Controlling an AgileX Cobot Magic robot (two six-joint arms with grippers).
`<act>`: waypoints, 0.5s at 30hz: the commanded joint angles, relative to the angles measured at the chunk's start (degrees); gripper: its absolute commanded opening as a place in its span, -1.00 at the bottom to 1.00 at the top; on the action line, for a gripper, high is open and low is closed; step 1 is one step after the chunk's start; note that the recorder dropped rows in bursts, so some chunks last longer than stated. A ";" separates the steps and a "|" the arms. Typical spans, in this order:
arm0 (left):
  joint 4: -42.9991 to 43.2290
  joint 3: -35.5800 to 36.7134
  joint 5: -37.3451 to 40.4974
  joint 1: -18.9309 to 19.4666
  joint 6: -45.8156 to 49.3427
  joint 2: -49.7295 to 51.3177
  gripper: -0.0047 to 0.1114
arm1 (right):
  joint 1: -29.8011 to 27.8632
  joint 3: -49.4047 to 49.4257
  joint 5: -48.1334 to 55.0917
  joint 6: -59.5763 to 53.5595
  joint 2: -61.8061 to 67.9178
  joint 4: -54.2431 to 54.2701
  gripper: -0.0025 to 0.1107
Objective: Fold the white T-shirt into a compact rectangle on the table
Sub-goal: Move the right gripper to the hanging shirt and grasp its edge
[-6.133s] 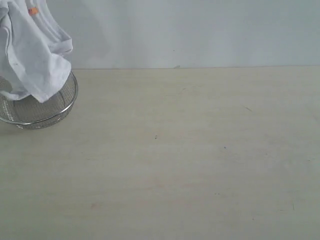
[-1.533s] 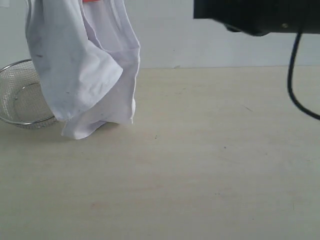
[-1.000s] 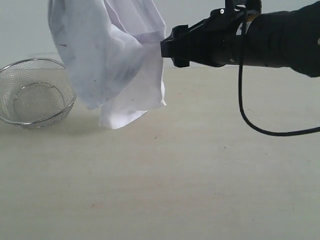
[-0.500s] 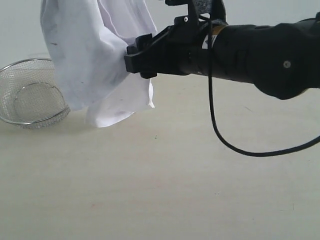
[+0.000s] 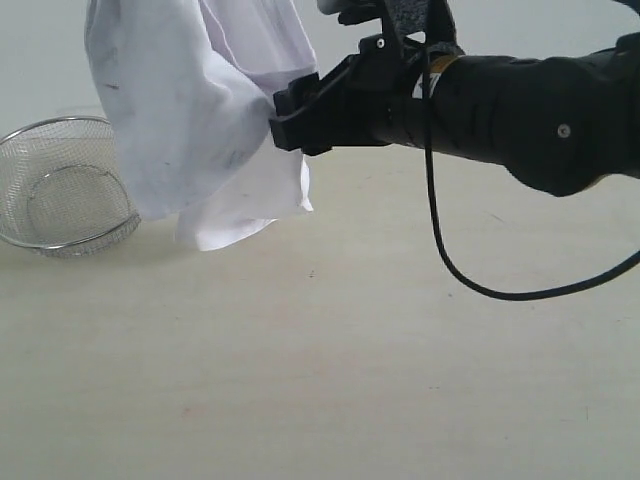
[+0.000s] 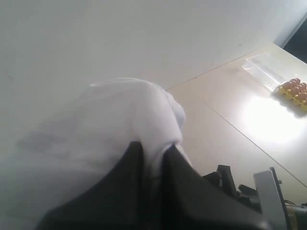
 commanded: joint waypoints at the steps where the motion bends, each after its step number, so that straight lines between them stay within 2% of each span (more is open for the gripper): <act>1: -1.89 -0.54 -1.48 -0.09 0.06 -0.69 -0.84 | -1.03 -0.26 -0.67 -1.10 0.13 -0.21 0.23; 15: -2.16 -0.70 -1.48 -0.09 0.06 -1.23 -0.84 | 1.22 -0.26 -5.44 0.71 3.18 -1.22 0.23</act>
